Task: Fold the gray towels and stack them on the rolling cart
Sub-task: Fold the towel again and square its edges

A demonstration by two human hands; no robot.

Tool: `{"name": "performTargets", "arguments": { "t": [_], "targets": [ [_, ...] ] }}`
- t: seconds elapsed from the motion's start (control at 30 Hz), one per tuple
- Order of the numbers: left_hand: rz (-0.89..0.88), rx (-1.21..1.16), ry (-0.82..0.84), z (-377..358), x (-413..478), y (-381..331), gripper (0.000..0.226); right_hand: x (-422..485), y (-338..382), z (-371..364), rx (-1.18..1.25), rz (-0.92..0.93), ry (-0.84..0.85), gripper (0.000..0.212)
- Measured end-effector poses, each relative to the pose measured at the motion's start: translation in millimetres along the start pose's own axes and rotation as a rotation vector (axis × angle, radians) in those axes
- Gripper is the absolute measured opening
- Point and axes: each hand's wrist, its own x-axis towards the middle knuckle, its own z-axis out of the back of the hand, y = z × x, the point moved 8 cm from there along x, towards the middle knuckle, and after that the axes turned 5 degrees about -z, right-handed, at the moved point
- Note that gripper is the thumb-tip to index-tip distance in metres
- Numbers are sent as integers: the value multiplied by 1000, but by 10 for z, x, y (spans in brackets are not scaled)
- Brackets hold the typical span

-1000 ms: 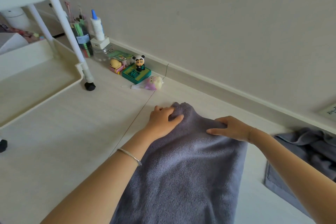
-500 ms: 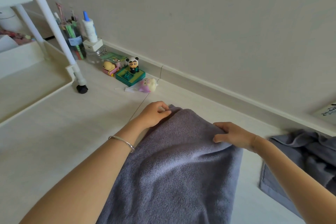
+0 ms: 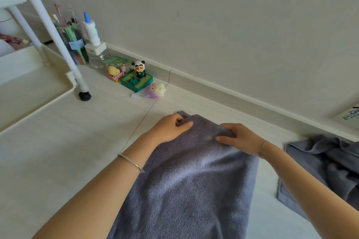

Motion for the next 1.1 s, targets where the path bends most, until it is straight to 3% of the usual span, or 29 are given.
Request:
{"name": "performTargets", "arguments": {
  "t": [0.07,0.13,0.2,0.27,0.47,0.63,0.8,0.9,1.0,1.1],
  "targets": [
    [-19,31,-1,-9,11,10,37,24,-12,35,-63,-15,-32,14],
    [-47,-64,-38,17,0,11,32,30,-153,36,-206,-137,2,43],
    [-40,-118,-82,55,-14,45,23,-7,-286,63,-336,-257,73,59],
    [-11,-88,-115,85,-18,91,21,-63,-355,146,-395,-327,137,62],
    [3,1,-141,68,60,132,24,-261,-544,373,-452,-489,121,54],
    [33,8,-138,75,108,172,22,-232,-694,408,-317,-423,-64,58],
    [106,-25,-178,136,170,192,37,-175,-732,394,-331,-353,-146,59],
    [118,13,-204,113,191,205,29,-176,-807,417,-381,-370,-240,52],
    [121,-34,-254,110,180,209,21,-254,-688,434,-402,-303,-462,30],
    [125,-102,-269,158,46,257,29,-464,-283,187,-353,-162,-730,33]
  ]
}}
